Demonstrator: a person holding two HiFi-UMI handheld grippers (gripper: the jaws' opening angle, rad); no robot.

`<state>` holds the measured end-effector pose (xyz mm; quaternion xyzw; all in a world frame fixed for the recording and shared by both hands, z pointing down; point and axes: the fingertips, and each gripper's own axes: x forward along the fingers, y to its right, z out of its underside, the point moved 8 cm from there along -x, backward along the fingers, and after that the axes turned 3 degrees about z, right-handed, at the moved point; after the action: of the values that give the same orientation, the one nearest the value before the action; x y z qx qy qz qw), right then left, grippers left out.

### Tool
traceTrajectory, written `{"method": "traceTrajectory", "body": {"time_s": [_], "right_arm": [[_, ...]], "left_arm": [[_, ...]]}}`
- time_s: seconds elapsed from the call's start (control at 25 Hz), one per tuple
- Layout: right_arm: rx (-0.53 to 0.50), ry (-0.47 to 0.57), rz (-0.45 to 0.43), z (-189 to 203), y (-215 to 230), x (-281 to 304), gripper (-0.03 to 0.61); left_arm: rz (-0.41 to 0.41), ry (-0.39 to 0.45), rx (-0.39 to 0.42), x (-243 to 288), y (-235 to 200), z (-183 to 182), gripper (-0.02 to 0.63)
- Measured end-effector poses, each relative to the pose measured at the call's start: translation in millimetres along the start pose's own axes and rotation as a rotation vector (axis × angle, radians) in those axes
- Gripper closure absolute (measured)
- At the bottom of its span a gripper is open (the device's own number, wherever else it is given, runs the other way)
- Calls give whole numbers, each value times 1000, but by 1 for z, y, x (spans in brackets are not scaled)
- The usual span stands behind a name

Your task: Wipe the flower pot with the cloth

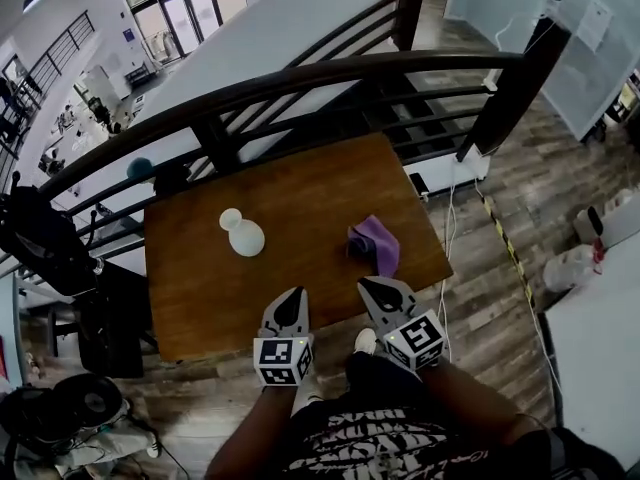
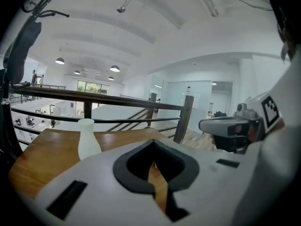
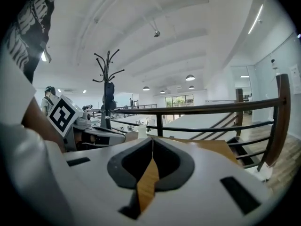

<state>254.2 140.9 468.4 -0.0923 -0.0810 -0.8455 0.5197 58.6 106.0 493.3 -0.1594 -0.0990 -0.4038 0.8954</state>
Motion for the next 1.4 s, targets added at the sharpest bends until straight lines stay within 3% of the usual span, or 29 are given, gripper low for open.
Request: {"method": "traceTrajectory", "body": {"time_s": [0.36,0.48,0.72,0.96,1.16,1.2,1.24,1.4], "right_arm": [[-56,-228,-74,51,107,70,575],[-87,-363,-116,83,123,95,439],[-175,-621,-87,137,146,133,353],[-213,-797,-9,172,155,169,347],[-165,-840,46,178,155,179,358],[-162,-839,66,177,155,179,379],[-159,-842,89,175,155,178,470],[-113,-840,162,164,148,178,488]], "left_arm": [[-70,-81,4,97,-26,-10,615],[-74,-108,-10,109,-33,-7,615],[-65,-136,-5,105,-50,-4,615],[-39,-150,31,89,-94,-13,615],[-24,-95,55,75,-142,-46,615],[-21,-79,63,72,-151,-54,615],[-16,-64,75,69,-159,-62,615],[-14,-23,147,61,-196,-85,615]]}}
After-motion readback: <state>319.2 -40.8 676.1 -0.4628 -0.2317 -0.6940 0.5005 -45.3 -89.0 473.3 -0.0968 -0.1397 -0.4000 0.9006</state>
